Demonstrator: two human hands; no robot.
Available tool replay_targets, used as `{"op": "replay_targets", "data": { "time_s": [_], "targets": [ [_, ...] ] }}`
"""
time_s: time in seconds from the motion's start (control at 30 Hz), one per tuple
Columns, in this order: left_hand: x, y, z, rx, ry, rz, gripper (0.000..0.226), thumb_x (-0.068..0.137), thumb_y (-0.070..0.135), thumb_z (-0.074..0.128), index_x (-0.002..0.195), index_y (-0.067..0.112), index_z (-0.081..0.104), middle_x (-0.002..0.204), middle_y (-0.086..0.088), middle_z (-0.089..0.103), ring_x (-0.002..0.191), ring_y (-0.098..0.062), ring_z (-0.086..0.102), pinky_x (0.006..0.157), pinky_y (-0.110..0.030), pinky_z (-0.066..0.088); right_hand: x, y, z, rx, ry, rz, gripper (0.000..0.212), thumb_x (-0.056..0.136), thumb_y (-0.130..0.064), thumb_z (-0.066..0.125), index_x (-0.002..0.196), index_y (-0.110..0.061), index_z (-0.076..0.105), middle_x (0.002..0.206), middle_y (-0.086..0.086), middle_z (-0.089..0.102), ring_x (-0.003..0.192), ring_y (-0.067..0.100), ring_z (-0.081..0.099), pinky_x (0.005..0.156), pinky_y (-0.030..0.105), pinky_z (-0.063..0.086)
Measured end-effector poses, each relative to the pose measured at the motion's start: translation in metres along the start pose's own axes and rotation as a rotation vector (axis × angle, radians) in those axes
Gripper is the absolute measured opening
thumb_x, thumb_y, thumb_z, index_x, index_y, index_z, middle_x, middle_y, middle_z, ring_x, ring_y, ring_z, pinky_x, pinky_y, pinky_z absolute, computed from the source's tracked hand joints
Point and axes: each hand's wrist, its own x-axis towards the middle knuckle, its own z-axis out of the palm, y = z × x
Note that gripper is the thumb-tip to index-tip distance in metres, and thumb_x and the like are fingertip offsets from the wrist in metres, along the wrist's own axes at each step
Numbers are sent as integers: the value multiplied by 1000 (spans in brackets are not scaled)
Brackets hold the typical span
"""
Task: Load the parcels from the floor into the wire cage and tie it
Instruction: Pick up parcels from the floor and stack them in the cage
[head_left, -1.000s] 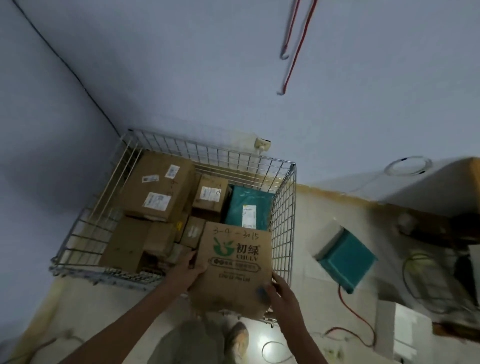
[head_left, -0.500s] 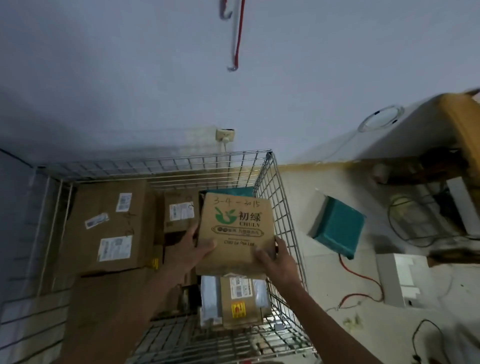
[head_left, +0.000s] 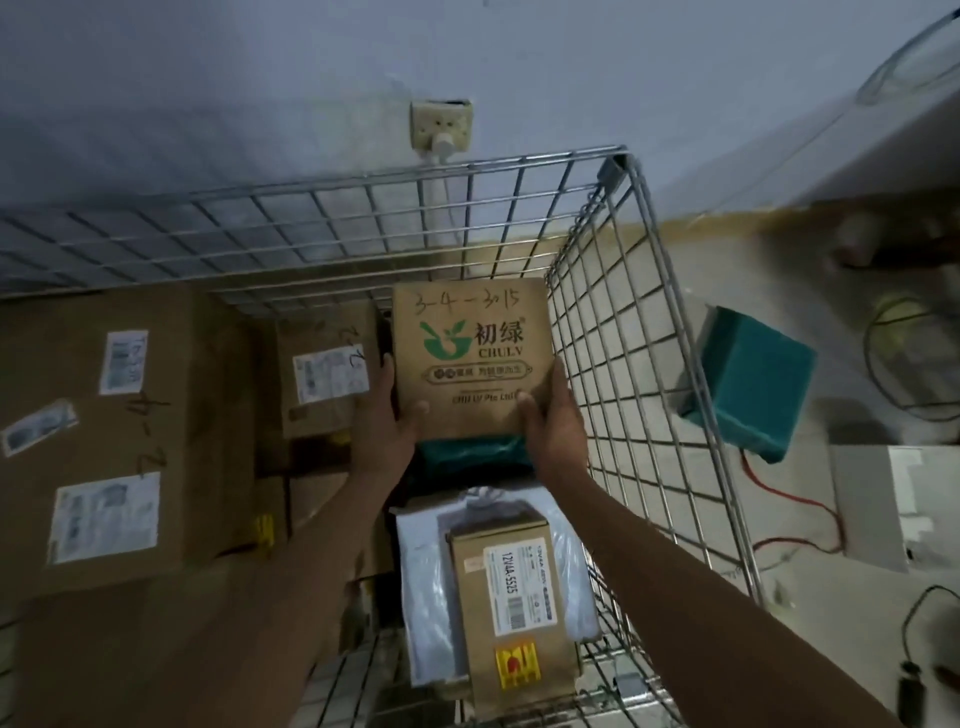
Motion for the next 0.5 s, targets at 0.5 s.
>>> {"op": "replay_targets", "data": {
  "time_s": [0.5],
  "targets": [
    [-165,169,-72,574,-238,199,57,107,46,40,156,19,31,160,-5,38,141,-25,44,105,-39,48,-140,-122,-178,-389,-42,-90,48,101,-30,50,147,-24,40,147,3,48,131,23,49,99,44,52]
  ]
}}
